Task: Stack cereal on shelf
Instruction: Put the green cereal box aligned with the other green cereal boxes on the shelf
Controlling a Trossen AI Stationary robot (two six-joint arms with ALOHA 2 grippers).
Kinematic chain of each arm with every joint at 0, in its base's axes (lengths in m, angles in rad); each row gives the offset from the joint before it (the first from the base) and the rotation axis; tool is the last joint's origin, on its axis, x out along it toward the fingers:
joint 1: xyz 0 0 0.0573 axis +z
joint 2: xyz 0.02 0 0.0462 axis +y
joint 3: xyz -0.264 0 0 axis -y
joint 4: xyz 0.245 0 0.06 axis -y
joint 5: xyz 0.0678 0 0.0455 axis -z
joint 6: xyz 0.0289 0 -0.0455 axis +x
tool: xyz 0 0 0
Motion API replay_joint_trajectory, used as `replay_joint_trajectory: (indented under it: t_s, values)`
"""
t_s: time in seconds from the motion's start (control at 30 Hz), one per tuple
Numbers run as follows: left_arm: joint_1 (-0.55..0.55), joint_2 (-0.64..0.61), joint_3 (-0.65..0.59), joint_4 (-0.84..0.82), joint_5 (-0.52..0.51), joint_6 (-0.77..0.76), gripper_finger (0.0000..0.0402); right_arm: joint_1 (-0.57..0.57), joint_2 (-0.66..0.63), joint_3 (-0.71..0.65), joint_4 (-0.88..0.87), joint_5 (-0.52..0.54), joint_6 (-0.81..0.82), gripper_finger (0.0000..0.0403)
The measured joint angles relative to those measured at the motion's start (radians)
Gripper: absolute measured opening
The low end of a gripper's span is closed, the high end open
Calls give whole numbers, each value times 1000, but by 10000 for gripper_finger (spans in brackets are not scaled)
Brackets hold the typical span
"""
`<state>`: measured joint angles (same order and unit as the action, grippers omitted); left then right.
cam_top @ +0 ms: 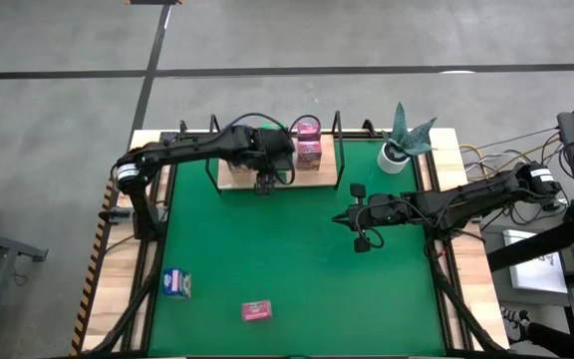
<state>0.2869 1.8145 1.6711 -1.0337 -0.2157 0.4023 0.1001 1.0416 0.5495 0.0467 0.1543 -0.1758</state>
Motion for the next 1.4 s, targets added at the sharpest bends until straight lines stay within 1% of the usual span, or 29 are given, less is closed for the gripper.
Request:
replay_joint_trajectory:
  t_s: [0.23, 0.4, 0.6, 0.8, 0.97, 1.07, 1.27, 1.33, 1.4]
  values:
    - [9, 0, 0, 1, -2, 9, 217, 0, 0, 0, 0, 0, 0, 9]
    - [13, 0, 0, 2, -9, 9, 234, 0, 0, 0, 0, 0, 0, 9]
    - [8, 0, 22, -18, -10, 3, 238, 0, 0, 0, 0, 0, -1, 9]
    - [-8, 0, 101, -79, -10, -35, 238, 0, 0, 0, 0, 1, 0, 9]
    - [-45, 1, 165, -130, -10, -74, 237, 0, 0, 0, 0, 1, 0, 9]
    - [-85, -1, 177, -144, -10, -97, 234, 0, 0, 0, 0, 1, 2, 9]
    - [-178, -25, 117, -117, -10, -124, 233, 0, 0, 0, -8, 0, 19, 9]
    - [-197, -38, 67, -71, -14, -134, 233, 0, 0, 0, -8, 0, 20, 9]
    - [-212, -55, 6, 6, -41, -139, 233, 0, 0, 0, -8, 0, 24, 9]
